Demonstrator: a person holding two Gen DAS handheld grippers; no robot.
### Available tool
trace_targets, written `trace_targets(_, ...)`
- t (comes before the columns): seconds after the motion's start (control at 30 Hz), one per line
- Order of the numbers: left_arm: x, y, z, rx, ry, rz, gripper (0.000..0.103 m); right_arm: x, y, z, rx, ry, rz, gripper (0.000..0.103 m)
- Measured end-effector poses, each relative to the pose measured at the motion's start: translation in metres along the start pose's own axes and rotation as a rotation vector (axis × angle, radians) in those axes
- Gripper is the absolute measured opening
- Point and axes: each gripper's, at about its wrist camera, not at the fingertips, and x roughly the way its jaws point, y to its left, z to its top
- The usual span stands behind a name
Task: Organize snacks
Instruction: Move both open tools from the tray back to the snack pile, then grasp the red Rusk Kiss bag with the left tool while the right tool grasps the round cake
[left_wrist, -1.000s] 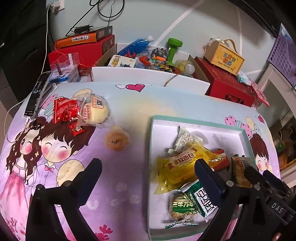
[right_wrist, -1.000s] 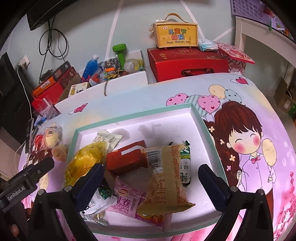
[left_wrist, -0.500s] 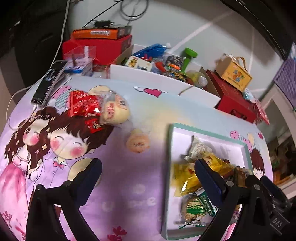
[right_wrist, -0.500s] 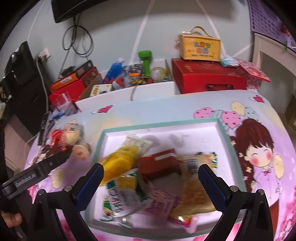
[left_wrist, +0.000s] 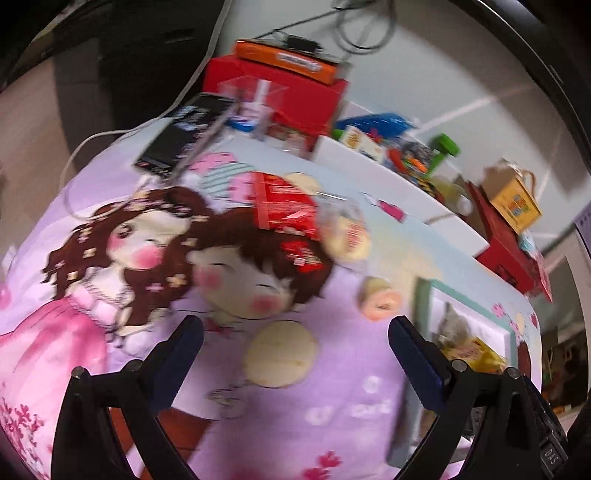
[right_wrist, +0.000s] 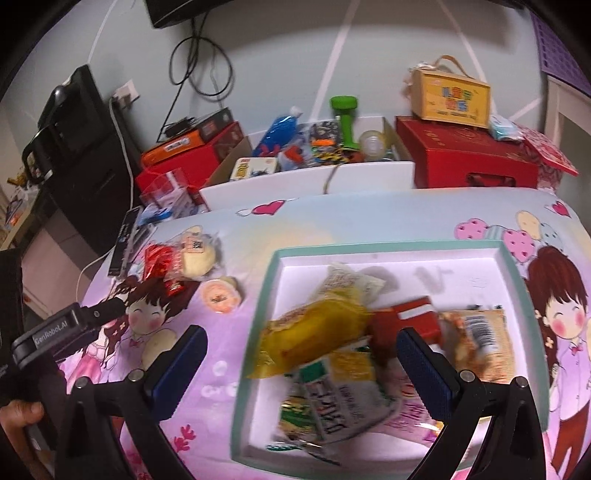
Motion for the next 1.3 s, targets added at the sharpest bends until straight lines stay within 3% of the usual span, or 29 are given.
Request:
trace_targets(0.3,0.008,0.042,0.01,-0.083,0.03,0.048,0.1,0.014,0.045,-0.002,-0.104,-0.006,0.041,0.103)
trace_targets(0.63,0.017,0.027,0.032,0.018,-0.021,-0.003,0.1,0.037,0.076,-0.002,-0.161,0.02,0.06,0.103)
trace_targets(1.0,0.038,0.019,0.051,0.029,-0.032,-0.063,0.1,0.063,0.099,0.006,-0.212,0.021,0.073,0.1)
trace_targets(1.3,0.068,0.014,0.066,0.02,-0.036,-0.117,0.099,0.101,0.099,0.008,-0.21,0.054,0.09,0.09)
